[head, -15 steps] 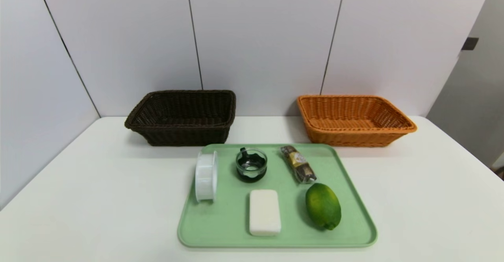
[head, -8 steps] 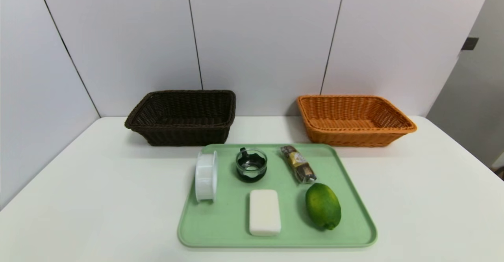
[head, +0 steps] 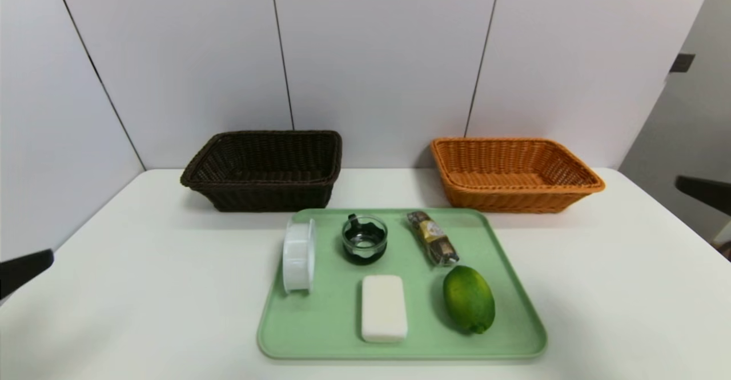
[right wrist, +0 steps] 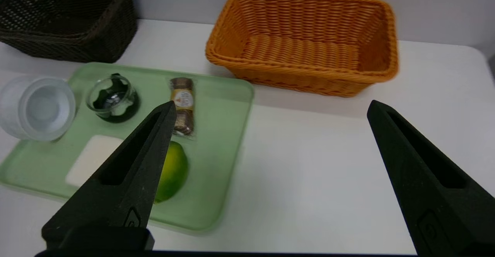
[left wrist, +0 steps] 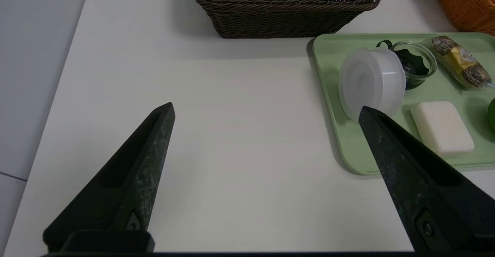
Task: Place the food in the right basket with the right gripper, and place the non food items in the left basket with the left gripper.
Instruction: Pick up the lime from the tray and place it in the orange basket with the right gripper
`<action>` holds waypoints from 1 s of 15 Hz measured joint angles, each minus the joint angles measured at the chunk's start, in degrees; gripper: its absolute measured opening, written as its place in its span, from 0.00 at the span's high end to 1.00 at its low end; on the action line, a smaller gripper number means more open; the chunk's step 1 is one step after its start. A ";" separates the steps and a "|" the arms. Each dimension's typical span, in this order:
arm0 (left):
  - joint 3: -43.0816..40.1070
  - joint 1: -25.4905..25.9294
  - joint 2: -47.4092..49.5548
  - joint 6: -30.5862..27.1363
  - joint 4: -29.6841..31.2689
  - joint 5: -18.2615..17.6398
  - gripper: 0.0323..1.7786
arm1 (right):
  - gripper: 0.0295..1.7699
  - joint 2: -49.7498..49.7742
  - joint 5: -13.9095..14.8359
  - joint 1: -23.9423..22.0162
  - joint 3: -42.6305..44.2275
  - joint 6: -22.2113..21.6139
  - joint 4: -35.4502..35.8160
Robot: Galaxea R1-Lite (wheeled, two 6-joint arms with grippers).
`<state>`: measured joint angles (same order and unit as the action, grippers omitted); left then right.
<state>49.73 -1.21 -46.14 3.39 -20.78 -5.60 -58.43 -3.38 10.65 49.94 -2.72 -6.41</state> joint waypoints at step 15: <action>13.14 -15.35 -28.42 13.67 -1.78 7.11 0.05 | 0.04 -45.57 16.47 27.51 40.07 -23.87 -35.12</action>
<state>62.87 -16.55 -74.56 17.05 -22.56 1.51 -104.00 13.09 38.17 90.02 -26.59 -41.53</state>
